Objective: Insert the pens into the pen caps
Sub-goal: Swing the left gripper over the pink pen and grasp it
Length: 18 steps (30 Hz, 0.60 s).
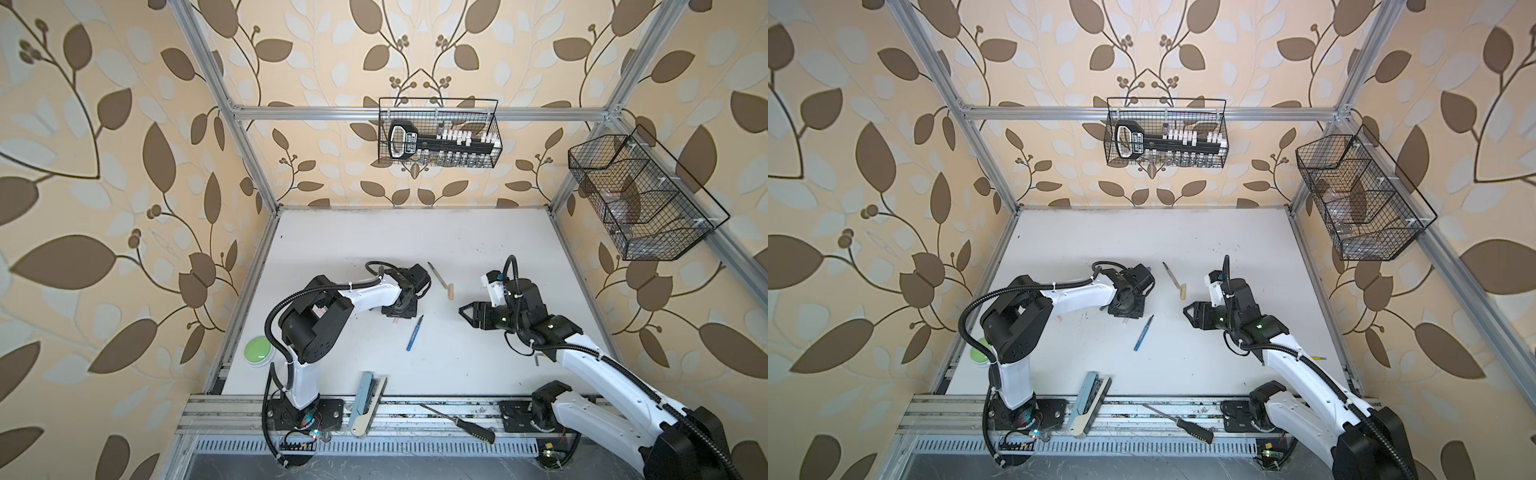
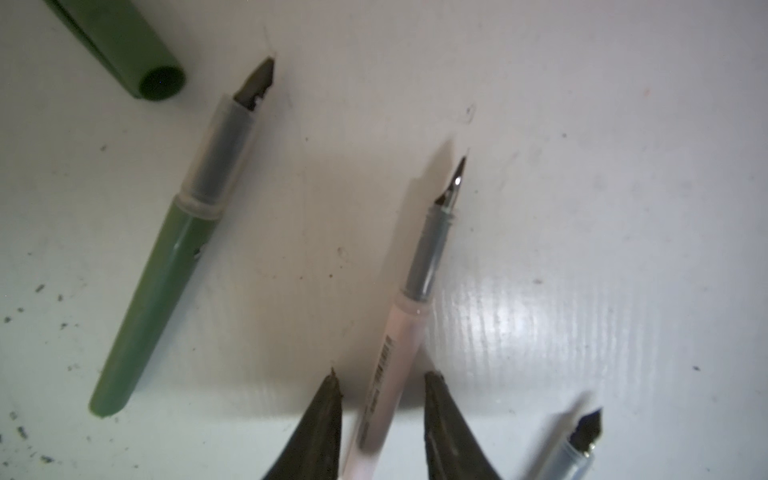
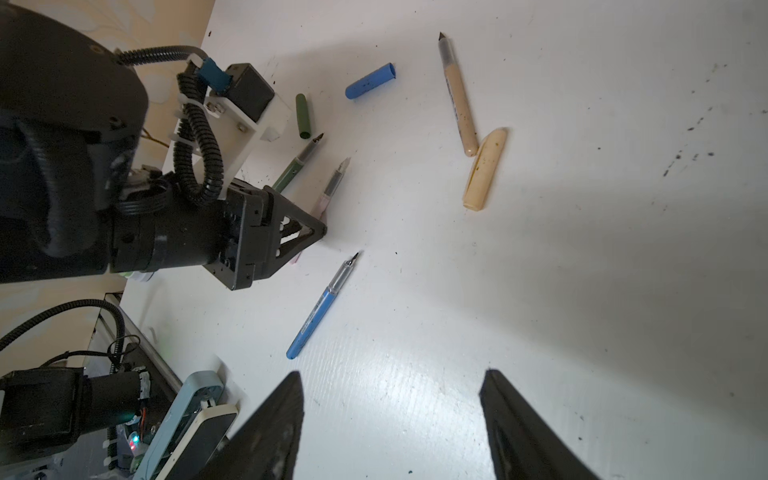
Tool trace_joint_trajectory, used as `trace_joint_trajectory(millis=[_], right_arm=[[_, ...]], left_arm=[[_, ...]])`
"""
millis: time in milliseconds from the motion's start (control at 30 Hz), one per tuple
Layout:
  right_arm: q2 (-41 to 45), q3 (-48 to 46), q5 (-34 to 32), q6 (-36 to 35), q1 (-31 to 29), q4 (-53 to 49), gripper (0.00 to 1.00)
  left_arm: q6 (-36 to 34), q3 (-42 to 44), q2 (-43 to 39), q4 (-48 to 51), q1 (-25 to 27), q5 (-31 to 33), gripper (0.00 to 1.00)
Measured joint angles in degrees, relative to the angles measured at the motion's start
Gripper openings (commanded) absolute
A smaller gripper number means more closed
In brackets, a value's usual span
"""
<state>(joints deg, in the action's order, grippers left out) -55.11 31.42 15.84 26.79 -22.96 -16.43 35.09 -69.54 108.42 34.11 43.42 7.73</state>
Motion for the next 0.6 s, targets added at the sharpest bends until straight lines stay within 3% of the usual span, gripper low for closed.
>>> trace_joint_trajectory(millis=[100, 333, 600], right_arm=[[-0.85, 0.15, -0.63, 0.22, -1.01, 0.20, 0.69], [-3.28, 1.40, -1.40, 1.14, -2.93, 1.95, 0.68], [-12.74, 2.58, 0.96, 4.46, -5.81, 10.29, 0.69]], left_arm=[[-0.02, 0.66, -0.46, -0.26, 0.00, 0.04, 0.13], [-0.15, 1.88, -1.33, -1.75, -0.02, -0.02, 0.02], [-1.62, 6.34, -4.55, -6.49, 0.00, -2.62, 0.01]])
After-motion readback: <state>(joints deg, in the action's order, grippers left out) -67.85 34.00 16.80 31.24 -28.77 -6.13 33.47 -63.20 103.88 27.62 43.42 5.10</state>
